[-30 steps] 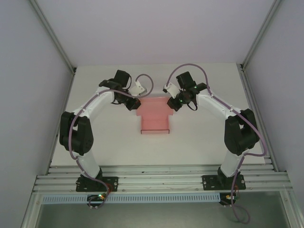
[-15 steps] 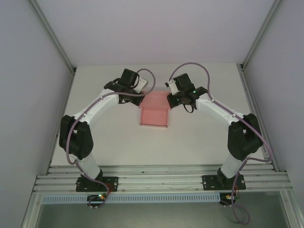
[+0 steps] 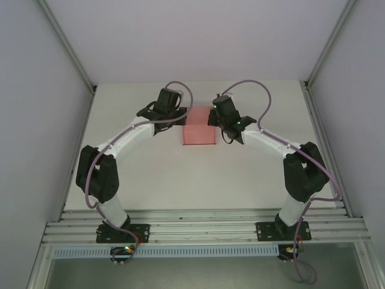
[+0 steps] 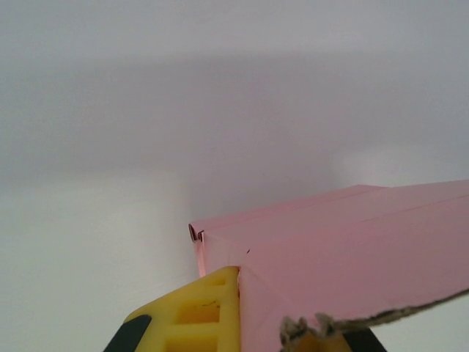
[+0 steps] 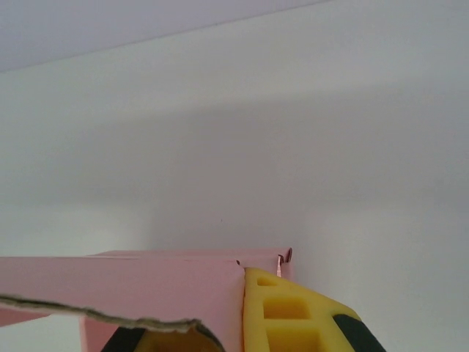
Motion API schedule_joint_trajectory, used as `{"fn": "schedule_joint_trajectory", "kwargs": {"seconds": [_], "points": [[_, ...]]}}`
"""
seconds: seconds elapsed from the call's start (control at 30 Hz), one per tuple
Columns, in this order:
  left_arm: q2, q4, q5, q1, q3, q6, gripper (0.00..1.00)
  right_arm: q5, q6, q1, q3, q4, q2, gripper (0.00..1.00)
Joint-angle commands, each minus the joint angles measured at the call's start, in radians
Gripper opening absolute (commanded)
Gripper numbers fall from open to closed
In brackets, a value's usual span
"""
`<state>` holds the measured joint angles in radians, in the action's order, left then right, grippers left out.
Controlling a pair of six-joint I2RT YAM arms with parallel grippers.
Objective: Assemble paper box
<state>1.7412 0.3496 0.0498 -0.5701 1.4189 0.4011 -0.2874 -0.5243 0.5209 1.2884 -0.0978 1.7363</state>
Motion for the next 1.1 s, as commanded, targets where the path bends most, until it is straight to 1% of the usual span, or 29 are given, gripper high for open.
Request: {"fn": "schedule_joint_trajectory", "kwargs": {"seconds": [0.0, 0.13, 0.33, 0.43, 0.57, 0.63, 0.77, 0.93, 1.07], "points": [[0.025, -0.049, 0.091, 0.004, -0.033, 0.070, 0.00, -0.066, -0.023, 0.014, -0.006, 0.130, 0.021, 0.03], [0.057, -0.073, 0.056, 0.004, -0.034, 0.074, 0.00, -0.073, 0.003, 0.020, -0.004, 0.105, 0.050, 0.03], [0.090, -0.111, 0.015, 0.003, -0.056, 0.095, 0.00, -0.081, 0.002, 0.027, -0.069, 0.162, 0.048, 0.04], [0.092, -0.122, 0.006, 0.002, -0.078, 0.119, 0.00, -0.098, 0.007, 0.043, -0.086, 0.163, 0.052, 0.06], [0.057, -0.192, -0.002, -0.007, -0.158, 0.104, 0.00, -0.161, 0.035, 0.082, -0.132, 0.211, 0.040, 0.06], [0.033, -0.257, -0.004, -0.013, -0.221, 0.091, 0.00, -0.168, 0.041, 0.093, -0.153, 0.214, 0.030, 0.08], [-0.017, -0.404, -0.044, -0.016, -0.361, 0.081, 0.00, -0.193, 0.040, 0.113, -0.228, 0.254, 0.011, 0.08], [-0.087, -0.538, -0.060, -0.026, -0.507, 0.069, 0.00, -0.238, 0.056, 0.153, -0.323, 0.326, -0.020, 0.08], [-0.131, -0.606, -0.092, -0.031, -0.567, 0.068, 0.06, -0.248, 0.066, 0.171, -0.355, 0.349, -0.035, 0.09]]}}
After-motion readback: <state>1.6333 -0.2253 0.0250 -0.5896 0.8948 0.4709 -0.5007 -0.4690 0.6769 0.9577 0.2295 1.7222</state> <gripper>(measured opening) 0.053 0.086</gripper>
